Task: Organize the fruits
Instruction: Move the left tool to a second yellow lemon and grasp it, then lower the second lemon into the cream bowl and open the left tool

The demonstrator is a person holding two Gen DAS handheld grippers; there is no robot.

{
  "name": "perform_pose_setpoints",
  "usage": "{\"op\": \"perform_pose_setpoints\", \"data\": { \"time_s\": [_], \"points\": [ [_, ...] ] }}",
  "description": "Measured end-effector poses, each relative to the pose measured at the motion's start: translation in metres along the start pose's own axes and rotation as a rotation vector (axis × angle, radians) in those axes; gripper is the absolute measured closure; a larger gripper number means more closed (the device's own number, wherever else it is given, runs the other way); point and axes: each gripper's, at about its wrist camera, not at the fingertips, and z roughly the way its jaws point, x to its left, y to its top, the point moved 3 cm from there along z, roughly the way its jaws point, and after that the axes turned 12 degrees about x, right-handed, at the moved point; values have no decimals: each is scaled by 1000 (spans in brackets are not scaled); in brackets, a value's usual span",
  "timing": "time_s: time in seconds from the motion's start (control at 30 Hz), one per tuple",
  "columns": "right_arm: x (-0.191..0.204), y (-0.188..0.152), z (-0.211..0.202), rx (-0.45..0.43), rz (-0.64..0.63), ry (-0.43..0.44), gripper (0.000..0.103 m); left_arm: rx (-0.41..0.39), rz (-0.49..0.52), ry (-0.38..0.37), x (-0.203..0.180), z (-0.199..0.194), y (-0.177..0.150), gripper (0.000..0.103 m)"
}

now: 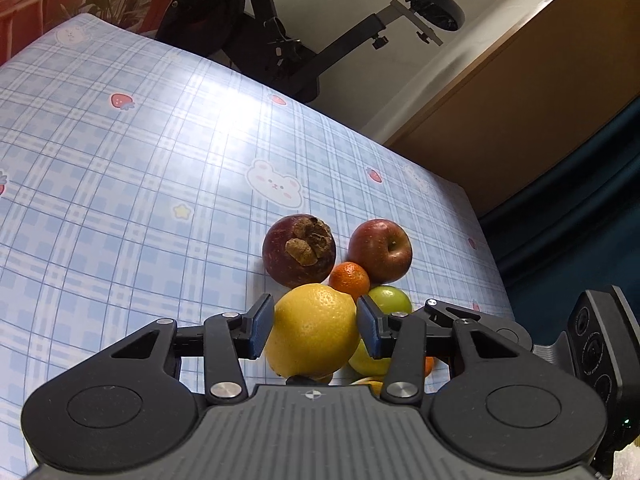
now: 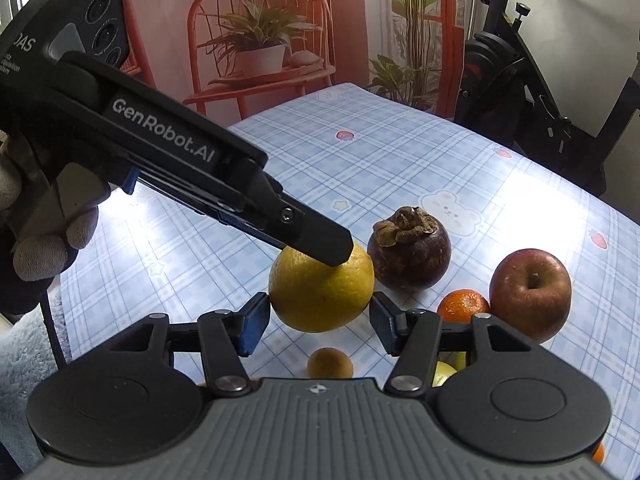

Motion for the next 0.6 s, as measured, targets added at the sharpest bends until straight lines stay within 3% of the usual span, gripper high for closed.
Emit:
{"op": "perform_pose_setpoints", "data": {
  "time_s": [0.23, 0.6],
  "points": [
    [14, -14, -27, -11, 18, 5, 45, 5, 36, 4, -21, -18, -22, 55],
    [28, -50, -57, -30, 115, 25, 45, 76, 111, 8, -45, -19, -59, 54]
  ]
}}
